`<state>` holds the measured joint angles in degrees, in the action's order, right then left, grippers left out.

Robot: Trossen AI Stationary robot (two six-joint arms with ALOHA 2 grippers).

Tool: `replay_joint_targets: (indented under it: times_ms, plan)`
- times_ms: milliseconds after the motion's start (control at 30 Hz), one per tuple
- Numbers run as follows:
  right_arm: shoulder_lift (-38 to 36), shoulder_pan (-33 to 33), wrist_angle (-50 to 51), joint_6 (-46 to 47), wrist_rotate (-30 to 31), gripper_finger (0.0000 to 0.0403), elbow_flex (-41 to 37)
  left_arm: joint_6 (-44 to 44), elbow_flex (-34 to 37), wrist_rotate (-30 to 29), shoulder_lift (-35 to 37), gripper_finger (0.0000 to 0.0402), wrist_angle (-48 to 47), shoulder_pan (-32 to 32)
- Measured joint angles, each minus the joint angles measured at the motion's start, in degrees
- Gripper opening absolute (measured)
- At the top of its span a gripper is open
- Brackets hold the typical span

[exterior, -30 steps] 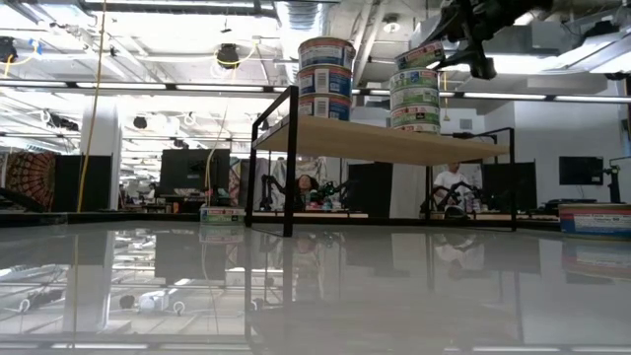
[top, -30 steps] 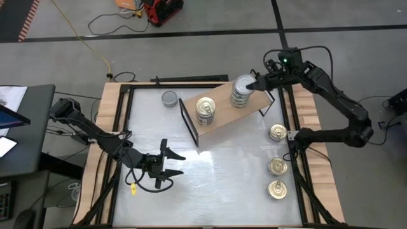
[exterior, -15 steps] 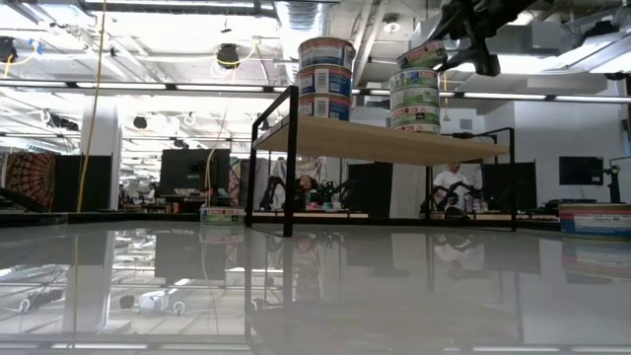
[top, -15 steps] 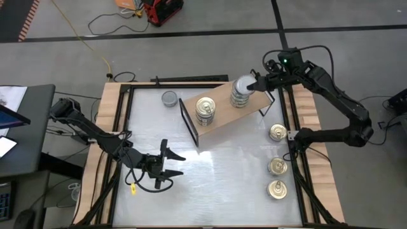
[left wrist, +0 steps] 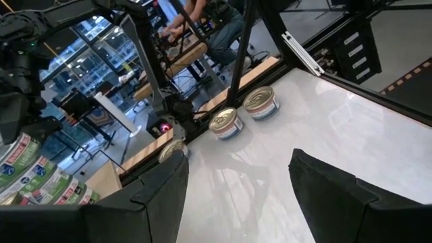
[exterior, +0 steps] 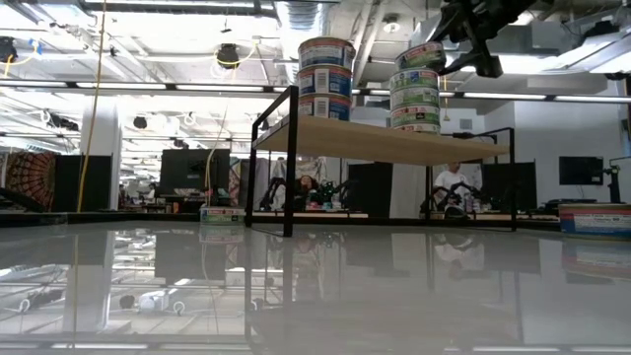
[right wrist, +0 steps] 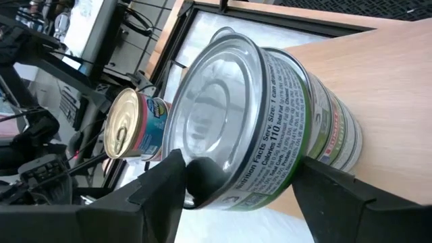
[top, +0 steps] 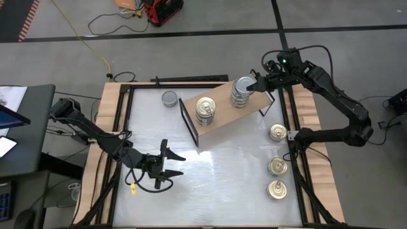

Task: Stack canned seafood by type on shelf
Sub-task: Stack the green tuna can on top of the green tuna can

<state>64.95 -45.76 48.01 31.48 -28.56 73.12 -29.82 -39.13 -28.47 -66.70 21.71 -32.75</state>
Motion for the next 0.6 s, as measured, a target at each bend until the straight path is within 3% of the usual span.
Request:
replay_joint_targets:
  times_ms: [600]
  plan:
    - [-0.02,0.87,-0.12,-0.55,0.27,0.0283,0.00,-0.60,0.00,0.15,0.02,0.0247,1.43,0.02]
